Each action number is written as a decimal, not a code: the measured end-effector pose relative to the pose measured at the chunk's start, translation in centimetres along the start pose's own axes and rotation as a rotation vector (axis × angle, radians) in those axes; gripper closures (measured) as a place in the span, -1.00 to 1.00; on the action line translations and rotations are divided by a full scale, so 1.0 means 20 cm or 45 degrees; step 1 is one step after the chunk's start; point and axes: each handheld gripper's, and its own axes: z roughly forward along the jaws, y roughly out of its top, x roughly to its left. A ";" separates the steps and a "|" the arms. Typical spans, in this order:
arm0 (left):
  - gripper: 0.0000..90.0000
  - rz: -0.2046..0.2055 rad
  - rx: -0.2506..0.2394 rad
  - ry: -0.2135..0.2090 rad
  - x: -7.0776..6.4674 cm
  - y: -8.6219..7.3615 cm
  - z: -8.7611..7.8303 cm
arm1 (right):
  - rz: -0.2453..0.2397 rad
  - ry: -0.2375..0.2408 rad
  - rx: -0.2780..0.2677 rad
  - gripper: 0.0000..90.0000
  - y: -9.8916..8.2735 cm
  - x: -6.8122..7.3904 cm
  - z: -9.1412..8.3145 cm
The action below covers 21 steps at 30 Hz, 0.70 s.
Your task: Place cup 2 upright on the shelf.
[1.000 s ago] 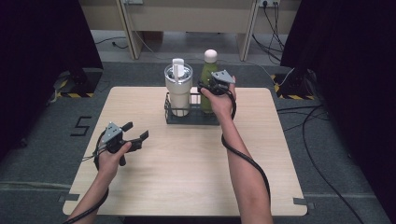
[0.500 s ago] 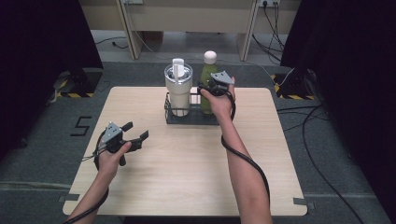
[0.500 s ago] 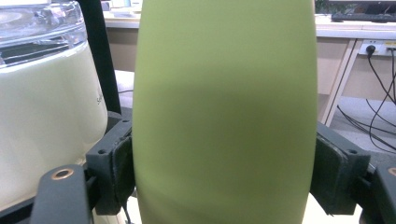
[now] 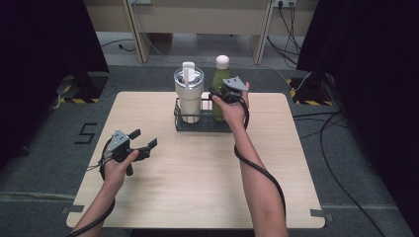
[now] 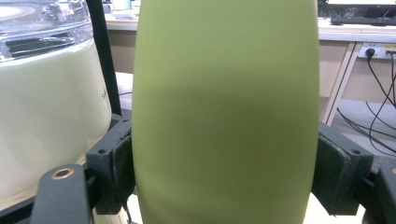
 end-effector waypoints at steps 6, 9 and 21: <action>-0.68 -0.003 0.005 0.001 0.00 0.00 0.01 | 0.017 0.014 0.013 -0.66 -0.01 0.00 0.00; -0.68 -0.003 0.007 0.000 0.00 -0.01 0.01 | 0.003 0.027 0.017 -0.68 -0.01 0.00 -0.01; -0.68 -0.001 0.013 0.007 0.00 -0.01 0.01 | -0.001 0.065 0.011 -0.88 0.00 -0.02 -0.06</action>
